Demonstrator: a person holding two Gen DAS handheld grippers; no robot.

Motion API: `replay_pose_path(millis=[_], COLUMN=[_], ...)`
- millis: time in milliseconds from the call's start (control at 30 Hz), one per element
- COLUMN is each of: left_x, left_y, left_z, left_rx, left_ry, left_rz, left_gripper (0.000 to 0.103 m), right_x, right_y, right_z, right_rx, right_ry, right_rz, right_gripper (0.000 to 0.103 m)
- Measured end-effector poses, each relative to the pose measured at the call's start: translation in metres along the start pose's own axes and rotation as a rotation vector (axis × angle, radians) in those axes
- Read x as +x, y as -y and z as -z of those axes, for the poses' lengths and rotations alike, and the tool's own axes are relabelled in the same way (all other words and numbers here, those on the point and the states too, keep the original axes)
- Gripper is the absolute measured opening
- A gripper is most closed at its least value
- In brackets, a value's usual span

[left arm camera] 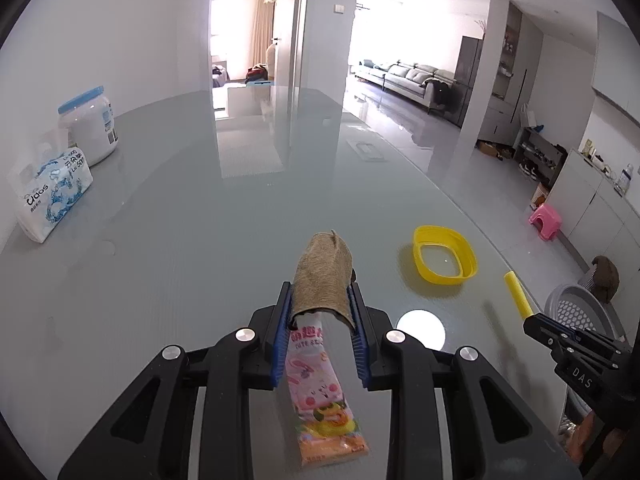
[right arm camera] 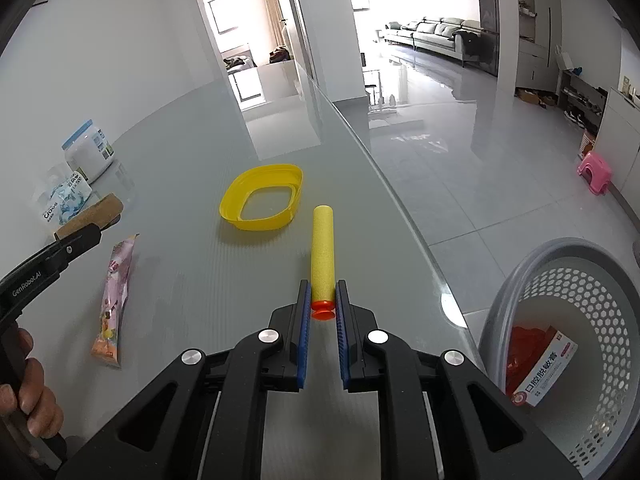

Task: Collect trash
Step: 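Grasp the yellow foam dart with the right tool while the left tool holds the wrapper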

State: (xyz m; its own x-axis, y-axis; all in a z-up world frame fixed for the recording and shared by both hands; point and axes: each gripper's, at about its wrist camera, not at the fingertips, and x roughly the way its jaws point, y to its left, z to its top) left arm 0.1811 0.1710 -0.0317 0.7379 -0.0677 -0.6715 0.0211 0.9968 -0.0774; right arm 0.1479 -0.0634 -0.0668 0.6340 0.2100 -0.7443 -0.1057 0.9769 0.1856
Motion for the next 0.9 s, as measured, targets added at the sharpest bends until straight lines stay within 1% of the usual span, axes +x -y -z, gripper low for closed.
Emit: replay_pose_path(millis=[200, 367, 467, 700, 900], left_x=[-0.03, -0.051, -0.059, -0.065, -0.052], left_y=[0.035, 0.075, 0.102, 0.172, 0.223], left_z=[0.019, 0.033, 0.039, 0.057, 0.071], left_rx=[0.06, 0.109, 0.139, 0.217, 0.28], left_ry=[0.02, 0.019, 0.015, -0.014, -0.067], left_rz=[0.038, 0.108, 0.149, 0.238, 0.295], left_gripper=[0.027, 0.027, 0.027, 0.027, 0.027], right_x=[-0.029, -0.059, -0.078, -0.114, -0.134], right_y=[0.012, 0.034, 0.054, 0.11, 0.155], right_z=[0.013, 0.032, 0.047, 0.077, 0.095], right_rx=[0.023, 0.044, 0.071, 0.151, 0.217], right_ry=[0.021, 0.034, 0.043, 0.066, 0.09], right_rz=[0.008, 0.039, 0.061, 0.123, 0.158], right_gripper=[0.012, 0.012, 0.012, 0.012, 0.012])
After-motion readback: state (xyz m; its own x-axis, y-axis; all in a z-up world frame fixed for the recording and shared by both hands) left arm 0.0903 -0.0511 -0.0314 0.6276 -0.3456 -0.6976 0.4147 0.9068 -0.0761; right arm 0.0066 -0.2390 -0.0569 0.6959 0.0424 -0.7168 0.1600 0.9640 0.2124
